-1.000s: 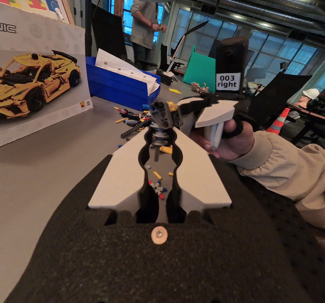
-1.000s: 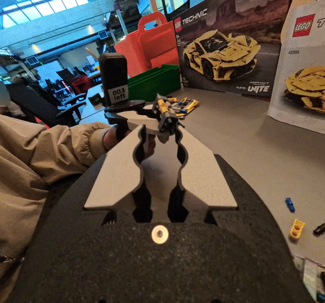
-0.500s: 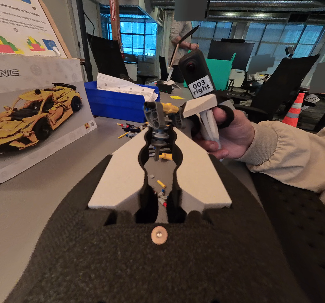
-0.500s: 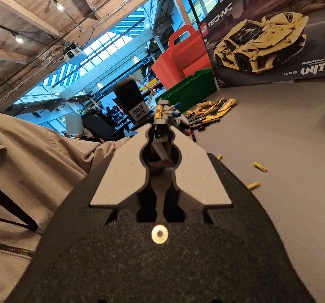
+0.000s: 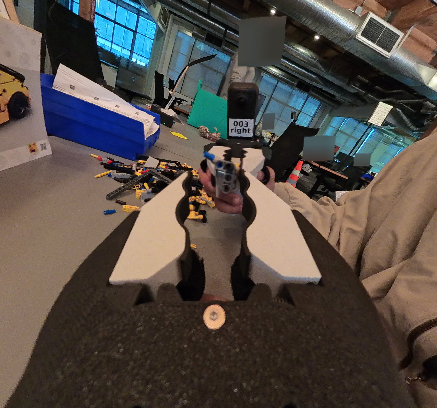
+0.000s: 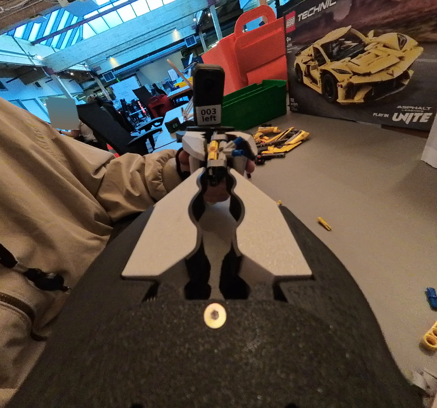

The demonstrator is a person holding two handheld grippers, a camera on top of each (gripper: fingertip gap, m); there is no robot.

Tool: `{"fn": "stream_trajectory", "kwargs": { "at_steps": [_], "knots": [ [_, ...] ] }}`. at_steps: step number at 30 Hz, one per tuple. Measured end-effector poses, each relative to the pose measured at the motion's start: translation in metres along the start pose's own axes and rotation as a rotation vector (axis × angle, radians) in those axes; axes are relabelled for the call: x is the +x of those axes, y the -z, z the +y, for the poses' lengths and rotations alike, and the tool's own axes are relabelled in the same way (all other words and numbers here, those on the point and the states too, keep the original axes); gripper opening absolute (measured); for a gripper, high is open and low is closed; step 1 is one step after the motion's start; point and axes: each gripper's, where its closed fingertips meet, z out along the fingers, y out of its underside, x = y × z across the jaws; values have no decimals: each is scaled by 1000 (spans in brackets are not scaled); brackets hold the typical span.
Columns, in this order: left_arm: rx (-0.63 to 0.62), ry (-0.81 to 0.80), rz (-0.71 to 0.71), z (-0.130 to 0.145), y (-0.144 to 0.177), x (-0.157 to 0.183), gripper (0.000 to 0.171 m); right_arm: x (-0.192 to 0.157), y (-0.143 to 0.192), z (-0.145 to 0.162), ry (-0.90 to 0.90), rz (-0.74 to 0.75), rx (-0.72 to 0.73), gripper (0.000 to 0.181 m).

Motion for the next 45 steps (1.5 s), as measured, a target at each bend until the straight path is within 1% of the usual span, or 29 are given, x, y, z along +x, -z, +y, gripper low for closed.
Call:
{"fn": "stream_trajectory", "kwargs": {
  "at_steps": [1,2,3,6,10,14,17,19,21,25,29,30,31,32,33,35,37,39,40,41,42,44,45],
  "knots": [
    [-5,-3,9,0,0,1,39,-1,-1,1,-7,-8,-2,13],
    [-10,-14,35,1,0,6,34,-1,-1,3,-22,-18,-10,13],
    [-15,-26,51,2,1,9,19,0,-1,4,-37,-23,-18,14],
    [-11,-45,36,1,0,10,19,0,-1,5,-56,-34,-21,14],
    [-51,11,52,7,-1,8,19,2,-1,11,-83,-44,-46,13],
    [-50,39,56,8,-1,6,21,3,-4,16,-100,-38,-73,13],
    [6,100,84,2,-1,7,17,1,-5,13,-119,-52,-52,14],
    [51,139,90,-3,-2,6,16,4,-5,8,-131,-35,-14,13],
    [90,137,83,-8,-3,6,15,3,-3,1,-171,-50,30,13],
    [93,155,71,-5,-5,3,14,5,-1,3,-216,-72,29,13],
    [87,132,71,-5,-4,3,15,7,-2,2,-204,-57,54,14],
    [97,141,75,-6,-3,3,15,7,-4,1,-219,-62,65,22],
    [108,149,76,-6,-3,3,14,5,-4,-1,-224,-77,70,25],
    [107,153,80,-6,-4,4,14,5,-5,-1,-225,-75,69,21],
    [103,154,84,-5,-5,5,14,6,-4,-1,-220,-63,66,14],
    [93,152,92,-3,-7,7,14,6,-2,-5,-221,-63,88,14],
    [86,171,91,0,-8,5,13,6,0,-1,-236,-74,58,14],
    [83,218,101,0,-10,3,14,10,2,-1,-192,-32,53,14],
    [79,254,113,1,-10,3,20,13,3,-1,-149,7,43,14],
    [64,290,106,3,-11,-1,28,18,3,2,-73,74,12,14],
    [51,311,88,6,-11,-5,29,21,3,6,21,137,-34,14],
    [54,353,84,8,-10,-9,28,23,0,8,181,218,-72,14],
    [55,383,93,8,-10,-10,24,22,-1,8,254,239,-85,14]
  ]
}}
